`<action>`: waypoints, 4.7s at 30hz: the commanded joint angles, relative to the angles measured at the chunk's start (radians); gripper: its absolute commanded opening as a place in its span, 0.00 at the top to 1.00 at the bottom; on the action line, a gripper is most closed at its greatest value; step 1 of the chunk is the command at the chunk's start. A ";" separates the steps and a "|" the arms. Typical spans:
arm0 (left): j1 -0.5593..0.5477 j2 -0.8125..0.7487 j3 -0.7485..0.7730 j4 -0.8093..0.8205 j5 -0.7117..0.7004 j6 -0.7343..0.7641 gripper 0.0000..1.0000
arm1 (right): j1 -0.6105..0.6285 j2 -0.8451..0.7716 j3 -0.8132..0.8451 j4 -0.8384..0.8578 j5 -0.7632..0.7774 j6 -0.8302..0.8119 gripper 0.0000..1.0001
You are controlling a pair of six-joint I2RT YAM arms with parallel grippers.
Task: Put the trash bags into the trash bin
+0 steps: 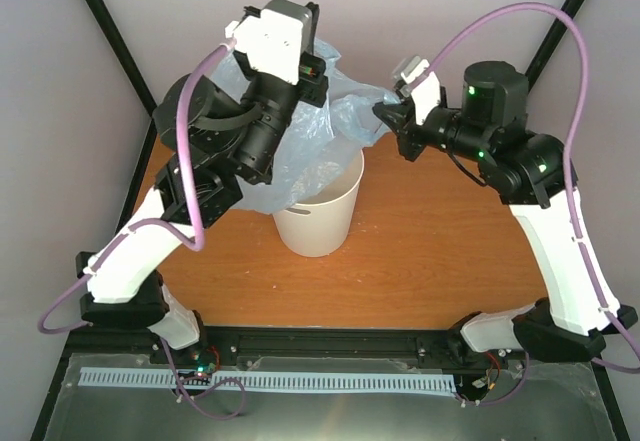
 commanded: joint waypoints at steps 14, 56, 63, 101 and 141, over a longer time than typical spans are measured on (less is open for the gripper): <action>0.087 0.070 -0.038 -0.139 0.142 -0.231 0.99 | -0.185 -0.171 -0.238 0.039 0.014 0.051 0.97; 0.344 -0.370 -0.360 -0.530 0.288 -0.615 0.08 | -0.460 -0.128 -0.278 0.066 -0.304 0.085 0.97; 0.465 -0.347 -0.503 -0.715 0.110 -0.682 0.17 | -0.460 -0.170 -0.336 0.095 -0.319 0.101 0.97; 0.584 -0.272 -0.793 -0.541 0.645 -0.621 0.33 | -0.460 -0.153 -0.373 0.129 -0.377 0.124 0.97; 0.644 -0.089 -0.596 -0.588 0.700 -0.637 0.29 | -0.460 -0.149 -0.350 0.050 -0.432 0.109 0.97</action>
